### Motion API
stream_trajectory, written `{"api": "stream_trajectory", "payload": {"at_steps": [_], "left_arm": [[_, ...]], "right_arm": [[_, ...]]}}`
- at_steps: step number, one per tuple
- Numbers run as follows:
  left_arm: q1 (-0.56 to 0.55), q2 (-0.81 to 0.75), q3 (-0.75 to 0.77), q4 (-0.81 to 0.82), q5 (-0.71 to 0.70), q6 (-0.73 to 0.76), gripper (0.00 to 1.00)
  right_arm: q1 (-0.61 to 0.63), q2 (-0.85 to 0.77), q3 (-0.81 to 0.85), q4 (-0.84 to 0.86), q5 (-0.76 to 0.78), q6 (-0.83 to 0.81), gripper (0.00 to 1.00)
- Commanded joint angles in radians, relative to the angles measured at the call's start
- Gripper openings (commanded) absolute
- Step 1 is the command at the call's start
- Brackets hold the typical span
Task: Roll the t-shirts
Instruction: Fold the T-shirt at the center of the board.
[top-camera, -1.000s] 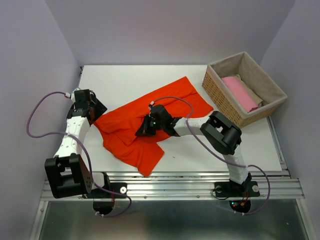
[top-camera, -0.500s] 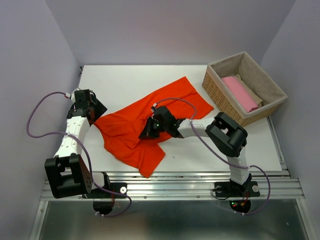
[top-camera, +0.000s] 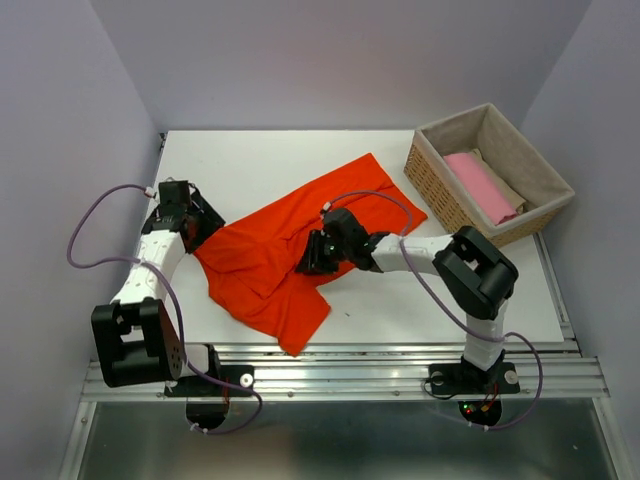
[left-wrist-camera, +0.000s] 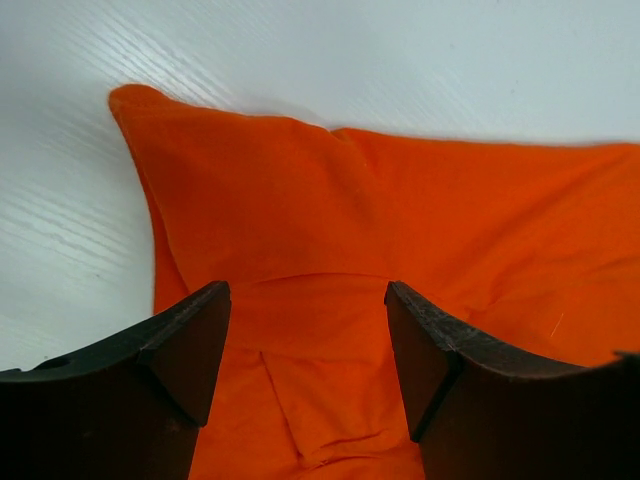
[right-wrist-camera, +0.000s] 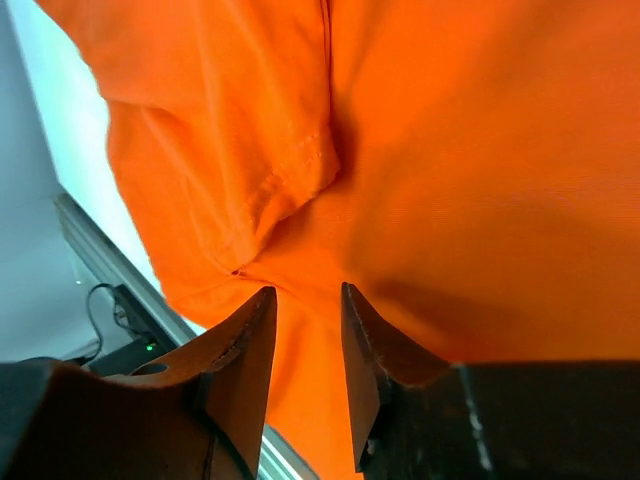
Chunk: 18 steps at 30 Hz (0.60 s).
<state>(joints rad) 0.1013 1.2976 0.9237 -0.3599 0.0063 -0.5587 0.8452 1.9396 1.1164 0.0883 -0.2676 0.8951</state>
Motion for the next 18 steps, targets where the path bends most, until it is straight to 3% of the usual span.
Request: {"api": "stream_trajectory", "payload": {"at_steps": [1, 7, 18], "left_arm": [[-0.037, 0.055, -0.026, 0.045, 0.055, -0.009, 0.73], [-0.058, 0.143, -0.065, 0.087, 0.086, -0.046, 0.71], [-0.058, 0.382, 0.022, 0.07, 0.048, -0.053, 0.69]], "right_arm": [[-0.113, -0.103, -0.01, -0.035, 0.076, -0.08, 0.38], [-0.296, -0.105, -0.006, -0.08, 0.077, -0.157, 0.39], [-0.455, -0.011, 0.094, -0.194, 0.211, -0.285, 0.39]]}}
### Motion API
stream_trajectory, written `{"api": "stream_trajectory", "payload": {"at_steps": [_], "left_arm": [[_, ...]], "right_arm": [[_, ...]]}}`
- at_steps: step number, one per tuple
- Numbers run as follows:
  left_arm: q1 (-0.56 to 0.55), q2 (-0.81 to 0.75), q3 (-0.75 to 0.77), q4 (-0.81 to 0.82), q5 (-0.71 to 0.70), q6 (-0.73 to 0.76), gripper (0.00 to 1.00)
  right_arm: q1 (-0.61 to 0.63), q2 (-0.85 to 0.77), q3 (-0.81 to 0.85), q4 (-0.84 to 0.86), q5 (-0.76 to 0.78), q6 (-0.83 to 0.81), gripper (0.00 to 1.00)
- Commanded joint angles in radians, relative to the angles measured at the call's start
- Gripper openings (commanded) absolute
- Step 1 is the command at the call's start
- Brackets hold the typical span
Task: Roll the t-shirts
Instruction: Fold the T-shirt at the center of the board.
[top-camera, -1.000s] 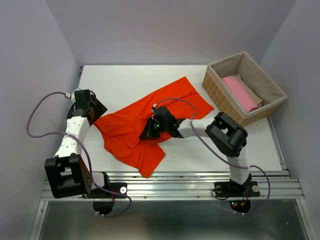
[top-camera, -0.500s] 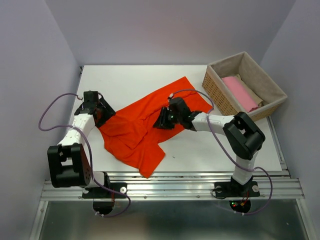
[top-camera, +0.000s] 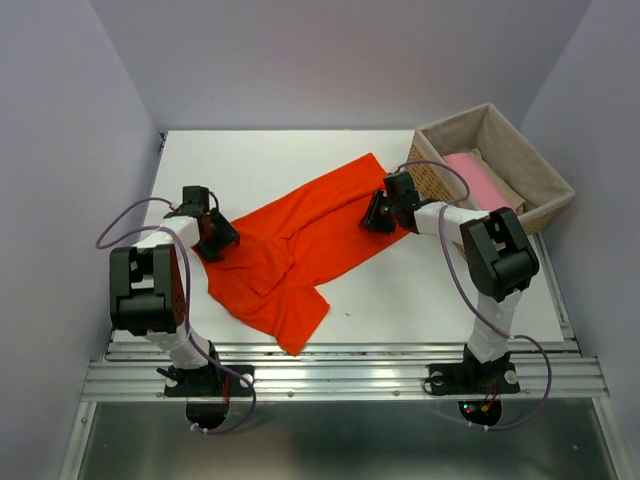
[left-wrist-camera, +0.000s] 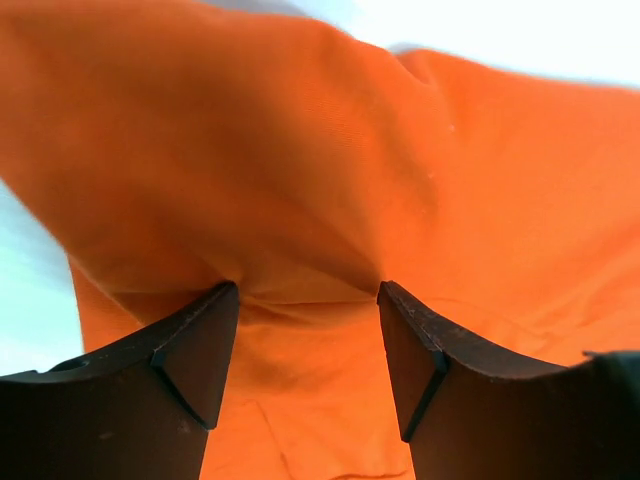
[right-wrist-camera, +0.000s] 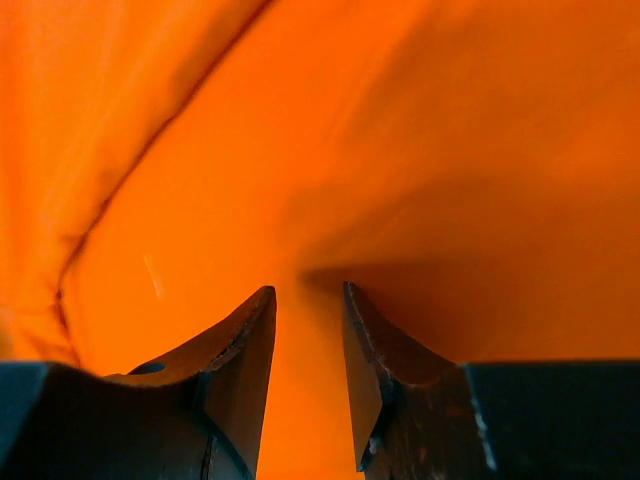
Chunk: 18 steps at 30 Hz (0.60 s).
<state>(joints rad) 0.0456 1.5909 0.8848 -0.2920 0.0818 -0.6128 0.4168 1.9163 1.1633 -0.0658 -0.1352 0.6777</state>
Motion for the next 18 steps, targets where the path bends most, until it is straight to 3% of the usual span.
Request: {"api": "stream_trajectory", "payload": {"at_steps": [1, 6, 11, 15, 18], "left_arm": [[-0.003, 0.109, 0.075, -0.001, -0.033, 0.004, 0.68], [-0.003, 0.214, 0.184, -0.032, -0.057, 0.015, 0.68], [-0.001, 0.332, 0.348, -0.082, -0.111, 0.044, 0.68], [0.008, 0.458, 0.546, -0.14, -0.139, 0.061, 0.67], [0.013, 0.552, 0.788, -0.206, -0.177, 0.085, 0.67]], "right_arm": [[-0.041, 0.015, 0.049, -0.043, 0.091, -0.07, 0.39], [-0.061, 0.041, 0.032, -0.045, 0.163, -0.086, 0.39], [-0.061, 0.053, -0.004, -0.036, 0.094, -0.049, 0.38], [-0.05, 0.017, -0.085, 0.018, 0.037, 0.022, 0.38], [-0.009, -0.032, -0.149, 0.032, 0.049, 0.078, 0.39]]}}
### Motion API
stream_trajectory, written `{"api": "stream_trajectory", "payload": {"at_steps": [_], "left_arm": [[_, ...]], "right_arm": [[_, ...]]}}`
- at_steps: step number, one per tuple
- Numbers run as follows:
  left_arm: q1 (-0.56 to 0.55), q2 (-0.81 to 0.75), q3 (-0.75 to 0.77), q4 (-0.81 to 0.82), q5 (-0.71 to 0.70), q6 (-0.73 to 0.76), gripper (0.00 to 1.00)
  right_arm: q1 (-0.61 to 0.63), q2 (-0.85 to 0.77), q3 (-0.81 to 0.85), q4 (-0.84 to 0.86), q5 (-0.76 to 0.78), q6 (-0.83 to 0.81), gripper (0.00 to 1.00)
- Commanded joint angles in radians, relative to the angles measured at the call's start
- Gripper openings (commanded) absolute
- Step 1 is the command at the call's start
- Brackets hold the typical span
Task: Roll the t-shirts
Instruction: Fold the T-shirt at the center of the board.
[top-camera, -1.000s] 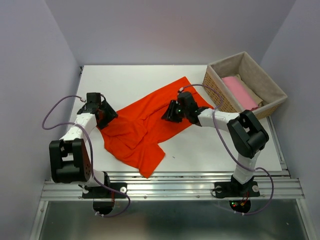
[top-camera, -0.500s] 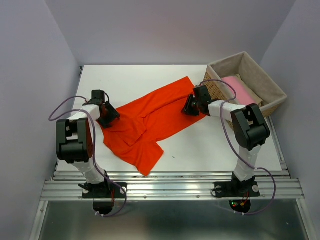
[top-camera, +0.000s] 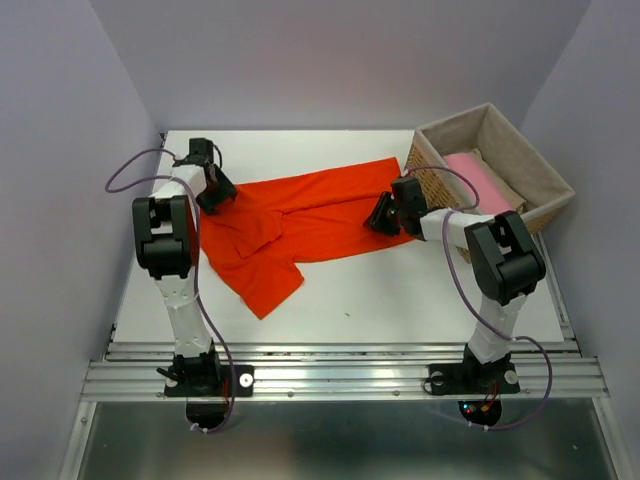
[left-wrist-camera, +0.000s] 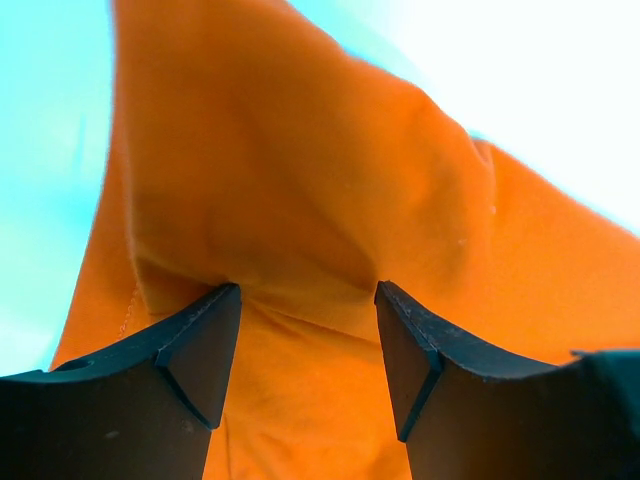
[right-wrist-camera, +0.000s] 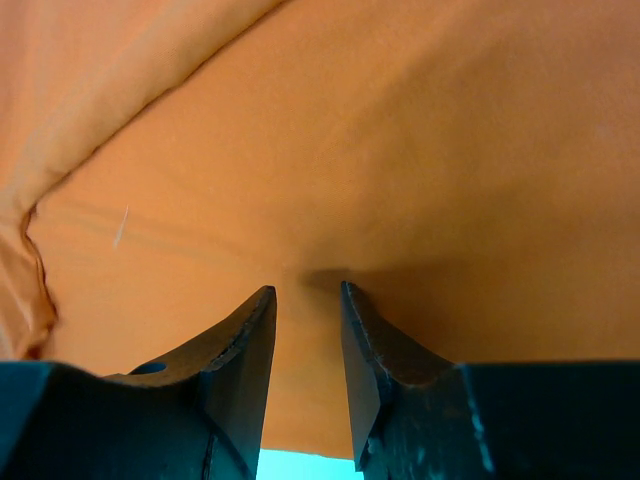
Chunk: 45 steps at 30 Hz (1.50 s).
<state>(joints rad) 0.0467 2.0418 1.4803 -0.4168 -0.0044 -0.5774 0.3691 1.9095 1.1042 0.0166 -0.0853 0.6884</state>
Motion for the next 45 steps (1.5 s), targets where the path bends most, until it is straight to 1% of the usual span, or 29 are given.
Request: {"api": "stream_trajectory", "payload": {"at_steps": [1, 2, 3, 6, 9, 11, 12, 13, 14, 15, 16, 17, 18, 20, 21, 22, 23, 24, 25, 27, 29, 30, 32, 33, 35, 39, 41, 42, 45], "left_arm": [[0.012, 0.141, 0.236, -0.115, -0.097, 0.068, 0.67], [0.012, 0.158, 0.283, -0.132, -0.104, 0.076, 0.67], [0.012, 0.188, 0.366, -0.164, -0.118, 0.088, 0.67], [0.013, 0.225, 0.495, -0.218, -0.141, 0.123, 0.67], [0.013, 0.21, 0.549, -0.235, -0.135, 0.162, 0.67], [0.012, 0.187, 0.563, -0.246, -0.131, 0.178, 0.67], [0.01, 0.149, 0.56, -0.258, -0.129, 0.191, 0.68], [0.009, 0.124, 0.549, -0.26, -0.129, 0.198, 0.69], [0.007, 0.095, 0.528, -0.258, -0.131, 0.208, 0.7], [0.005, 0.062, 0.5, -0.255, -0.135, 0.215, 0.71], [0.005, -0.006, 0.423, -0.249, -0.138, 0.218, 0.73], [0.007, -0.038, 0.376, -0.251, -0.138, 0.215, 0.75], [0.008, -0.108, 0.271, -0.249, -0.128, 0.194, 0.75], [0.013, -0.188, 0.136, -0.225, -0.096, 0.168, 0.74], [0.012, -0.275, -0.012, -0.188, -0.051, 0.157, 0.74], [0.012, -0.32, -0.078, -0.175, -0.042, 0.131, 0.73], [0.01, -0.404, -0.203, -0.157, -0.033, 0.117, 0.73], [0.009, -0.405, -0.204, -0.157, -0.032, 0.107, 0.73], [0.002, -0.48, -0.306, -0.155, -0.031, 0.081, 0.73], [-0.008, -0.581, -0.438, -0.161, -0.025, 0.061, 0.73], [-0.014, -0.636, -0.501, -0.177, -0.025, 0.021, 0.73], [-0.016, -0.687, -0.559, -0.18, -0.007, 0.008, 0.72], [-0.025, -0.722, -0.603, -0.185, 0.003, -0.021, 0.72], [-0.027, -0.738, -0.632, -0.188, 0.054, -0.024, 0.72], [-0.03, -0.74, -0.652, -0.197, 0.064, -0.032, 0.72], [-0.038, -0.697, -0.716, -0.162, 0.087, -0.036, 0.71], [-0.041, -0.678, -0.73, -0.139, 0.095, -0.052, 0.69], [-0.068, -0.661, -0.732, -0.126, 0.093, -0.059, 0.68], [-0.093, -0.654, -0.744, -0.103, 0.104, -0.087, 0.67]], "right_arm": [[0.039, -0.039, -0.11, -0.031, 0.004, 0.088, 0.39], [0.051, -0.073, -0.156, -0.029, -0.001, 0.124, 0.39], [0.065, -0.09, -0.177, 0.006, -0.007, 0.138, 0.39], [0.094, -0.153, -0.227, 0.003, 0.008, 0.183, 0.39], [0.103, -0.228, -0.256, -0.004, 0.033, 0.206, 0.39], [0.103, -0.269, -0.253, -0.058, 0.079, 0.207, 0.41], [0.103, -0.315, -0.239, -0.079, 0.125, 0.197, 0.41], [0.103, -0.34, -0.233, -0.111, 0.183, 0.183, 0.43], [0.103, -0.363, -0.225, -0.127, 0.209, 0.169, 0.48], [0.103, -0.386, -0.218, -0.142, 0.237, 0.13, 0.5], [0.103, -0.426, -0.207, -0.17, 0.255, 0.11, 0.54], [0.093, -0.443, -0.202, -0.184, 0.286, 0.073, 0.55], [0.093, -0.457, -0.198, -0.213, 0.298, 0.059, 0.57], [0.084, -0.494, -0.202, -0.233, 0.312, 0.031, 0.58], [0.083, -0.506, -0.207, -0.244, 0.314, 0.017, 0.58], [0.083, -0.53, -0.216, -0.263, 0.309, 0.011, 0.6], [0.083, -0.541, -0.222, -0.279, 0.308, 0.004, 0.61], [0.083, -0.553, -0.23, -0.279, 0.303, 0.002, 0.61], [0.083, -0.564, -0.236, -0.29, 0.299, -0.003, 0.61], [0.083, -0.592, -0.256, -0.294, 0.295, -0.006, 0.62], [0.083, -0.601, -0.264, -0.302, 0.298, -0.01, 0.64], [0.083, -0.603, -0.265, -0.306, 0.298, -0.01, 0.65], [0.074, -0.61, -0.27, -0.311, 0.288, -0.009, 0.7], [0.074, -0.618, -0.27, -0.31, 0.282, -0.009, 0.73], [0.074, -0.622, -0.27, -0.308, 0.272, -0.009, 0.74], [0.074, -0.618, -0.27, -0.308, 0.237, -0.015, 0.74], [0.074, -0.593, -0.268, -0.293, 0.205, -0.023, 0.73], [0.074, -0.577, -0.265, -0.287, 0.191, -0.03, 0.72], [0.065, -0.515, -0.241, -0.271, 0.153, -0.044, 0.71]]}}
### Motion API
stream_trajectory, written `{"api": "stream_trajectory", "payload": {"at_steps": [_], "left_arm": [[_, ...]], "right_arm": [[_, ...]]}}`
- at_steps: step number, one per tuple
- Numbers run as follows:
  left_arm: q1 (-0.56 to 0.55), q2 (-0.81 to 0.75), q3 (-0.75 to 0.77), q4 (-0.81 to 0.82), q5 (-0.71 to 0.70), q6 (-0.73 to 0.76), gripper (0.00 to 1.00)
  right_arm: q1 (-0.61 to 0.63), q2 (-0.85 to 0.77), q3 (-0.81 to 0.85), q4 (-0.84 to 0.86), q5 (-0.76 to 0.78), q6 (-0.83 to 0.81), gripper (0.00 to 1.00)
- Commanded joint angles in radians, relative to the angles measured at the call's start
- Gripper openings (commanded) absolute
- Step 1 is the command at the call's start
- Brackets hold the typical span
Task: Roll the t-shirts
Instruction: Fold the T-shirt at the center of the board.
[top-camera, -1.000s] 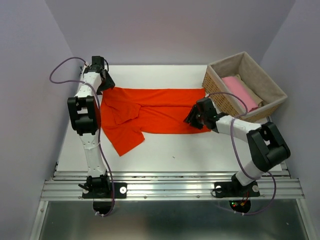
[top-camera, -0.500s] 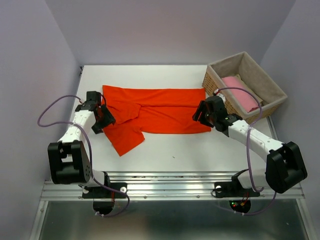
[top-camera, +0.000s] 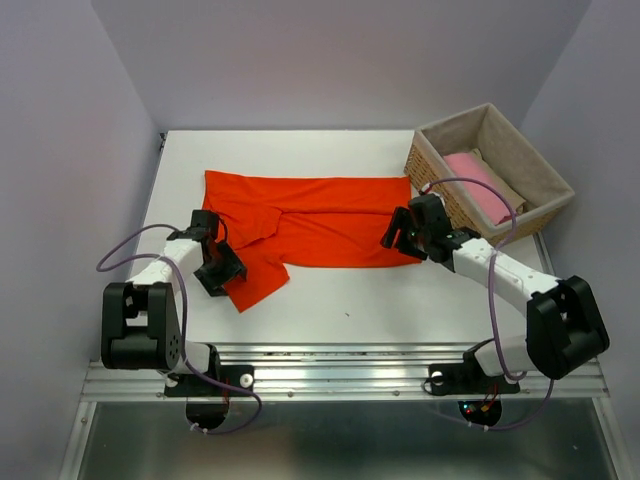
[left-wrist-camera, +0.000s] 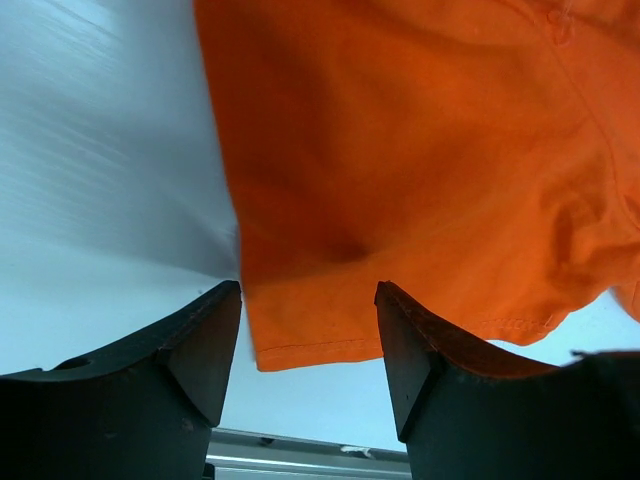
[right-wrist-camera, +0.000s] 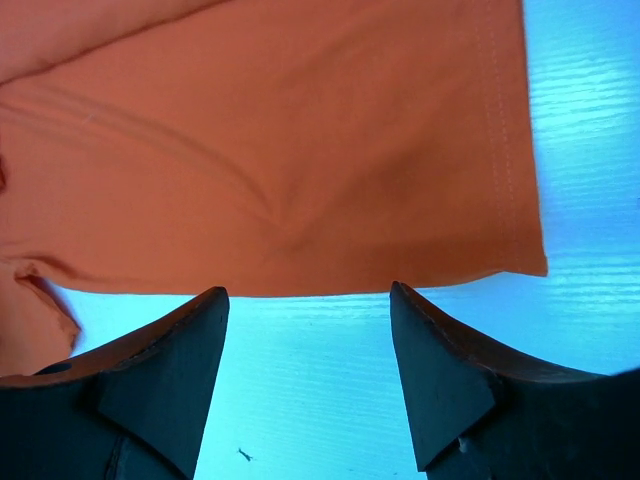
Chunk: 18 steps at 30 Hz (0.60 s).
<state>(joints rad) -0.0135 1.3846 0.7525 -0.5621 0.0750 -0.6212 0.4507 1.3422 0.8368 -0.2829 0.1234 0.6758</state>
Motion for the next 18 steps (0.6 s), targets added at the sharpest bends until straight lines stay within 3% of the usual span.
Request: {"api": "stream_trajectory", "payload": {"at_steps": [1, 9, 18], "left_arm": [[-0.039, 0.002, -0.031, 0.05, 0.017, -0.054, 0.67], [-0.098, -0.001, -0.061, 0.054, -0.047, -0.117, 0.67], [-0.167, -0.174, -0.041, -0.085, -0.139, -0.196, 0.67]], "right_arm": [[-0.029, 0.073, 0.033, 0.037, -0.08, -0.033, 0.71], [-0.079, 0.072, -0.015, 0.074, -0.18, -0.004, 0.7], [-0.089, 0.026, -0.074, 0.074, -0.185, 0.022, 0.7]]}}
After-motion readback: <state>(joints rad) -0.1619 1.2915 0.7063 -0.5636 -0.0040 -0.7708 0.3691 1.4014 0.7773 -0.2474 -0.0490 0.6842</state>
